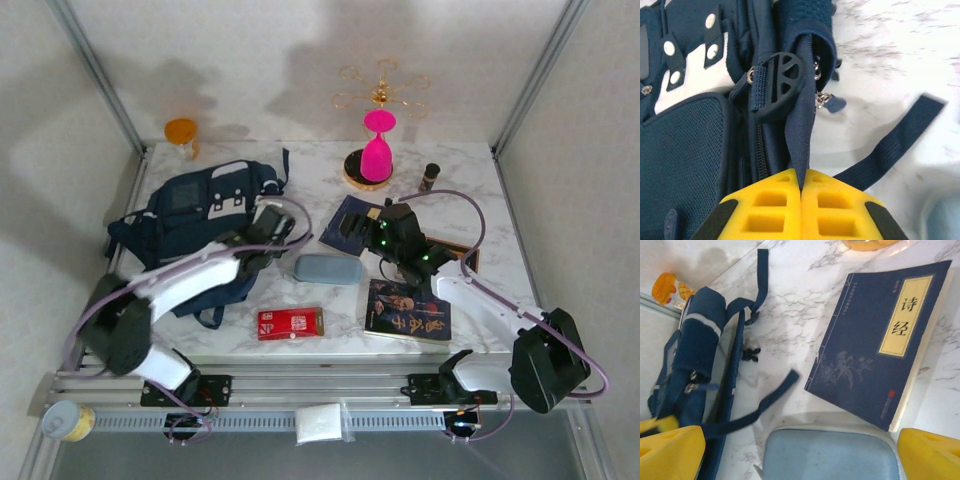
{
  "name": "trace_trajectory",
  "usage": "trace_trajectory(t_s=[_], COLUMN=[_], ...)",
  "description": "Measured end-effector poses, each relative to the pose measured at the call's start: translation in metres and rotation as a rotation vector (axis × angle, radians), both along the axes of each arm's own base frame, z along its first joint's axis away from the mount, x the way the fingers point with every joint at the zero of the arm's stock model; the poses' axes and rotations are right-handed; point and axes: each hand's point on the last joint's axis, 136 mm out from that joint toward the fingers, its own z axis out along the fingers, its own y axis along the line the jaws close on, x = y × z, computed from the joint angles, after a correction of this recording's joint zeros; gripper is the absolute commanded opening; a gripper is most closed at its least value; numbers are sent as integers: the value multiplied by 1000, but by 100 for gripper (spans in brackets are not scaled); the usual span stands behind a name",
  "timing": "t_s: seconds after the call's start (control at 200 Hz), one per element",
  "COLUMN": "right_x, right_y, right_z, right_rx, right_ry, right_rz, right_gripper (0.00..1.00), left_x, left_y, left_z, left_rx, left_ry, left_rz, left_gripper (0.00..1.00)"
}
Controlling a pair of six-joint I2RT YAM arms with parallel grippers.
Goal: Pack the student bag
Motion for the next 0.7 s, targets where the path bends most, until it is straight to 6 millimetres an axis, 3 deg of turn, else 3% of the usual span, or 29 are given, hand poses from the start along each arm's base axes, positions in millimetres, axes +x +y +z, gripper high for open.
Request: trace_trajectory(t_s=[0.11, 0.28, 0.426, 0.576, 0.696], right_x=[-3, -5, 0, 16, 32], right_y=[16, 67, 105, 131, 153], right_z=[-9, -33, -46, -54, -58], right_rx=[10, 58, 116, 178, 212], right_ry=[26, 110, 154, 180, 198], right_rz=[30, 121, 162, 167, 175], right_gripper=[99, 98, 92, 84, 79], left_x=[-32, -57, -69, -72, -75], left_y=[11, 14, 9, 1, -1], left_z=[8, -23, -31, -10, 13], left_rx=[-107, -163, -226, -331, -427], left_ry=[-26, 61, 98, 56, 2], left_rz=[-15, -28, -45, -60, -51], left_gripper=[0, 0, 20, 43, 50])
